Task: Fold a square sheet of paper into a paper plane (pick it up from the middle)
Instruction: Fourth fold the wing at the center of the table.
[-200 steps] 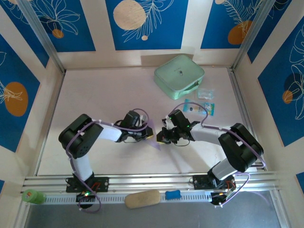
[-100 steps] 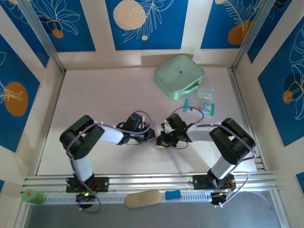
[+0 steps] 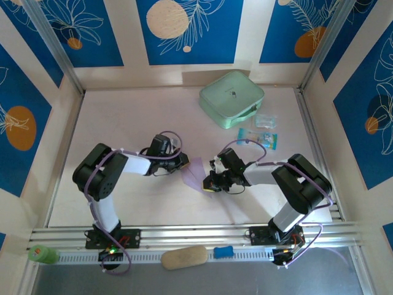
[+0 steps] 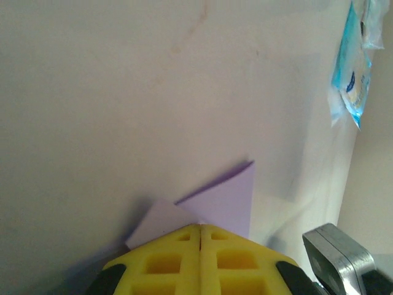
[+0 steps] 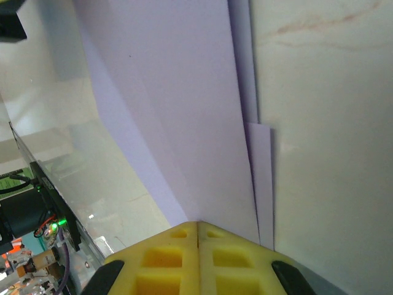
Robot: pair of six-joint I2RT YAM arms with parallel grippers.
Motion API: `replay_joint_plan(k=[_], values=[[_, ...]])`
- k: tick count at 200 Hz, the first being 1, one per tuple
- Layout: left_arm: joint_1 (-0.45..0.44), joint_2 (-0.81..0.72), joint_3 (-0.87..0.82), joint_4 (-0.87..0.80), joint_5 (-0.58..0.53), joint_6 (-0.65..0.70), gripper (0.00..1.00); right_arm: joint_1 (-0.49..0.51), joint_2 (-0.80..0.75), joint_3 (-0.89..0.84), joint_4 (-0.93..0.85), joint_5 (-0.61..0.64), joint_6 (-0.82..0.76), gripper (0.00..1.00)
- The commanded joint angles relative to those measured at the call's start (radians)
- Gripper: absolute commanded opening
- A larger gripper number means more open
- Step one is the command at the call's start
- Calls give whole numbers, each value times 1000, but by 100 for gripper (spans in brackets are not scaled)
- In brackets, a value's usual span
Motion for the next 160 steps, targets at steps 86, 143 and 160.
replay_joint_plan(k=[86, 143, 160], values=[[16, -130, 76, -293, -60, 161, 7, -9, 12, -10, -177, 53, -49, 0], [-79, -228, 51, -292, -94, 167, 13, -21, -107, 64, -225, -9, -72, 4], [-121, -200, 63, -264, -60, 166, 12, -28, -187, 76, -278, 32, -62, 14]])
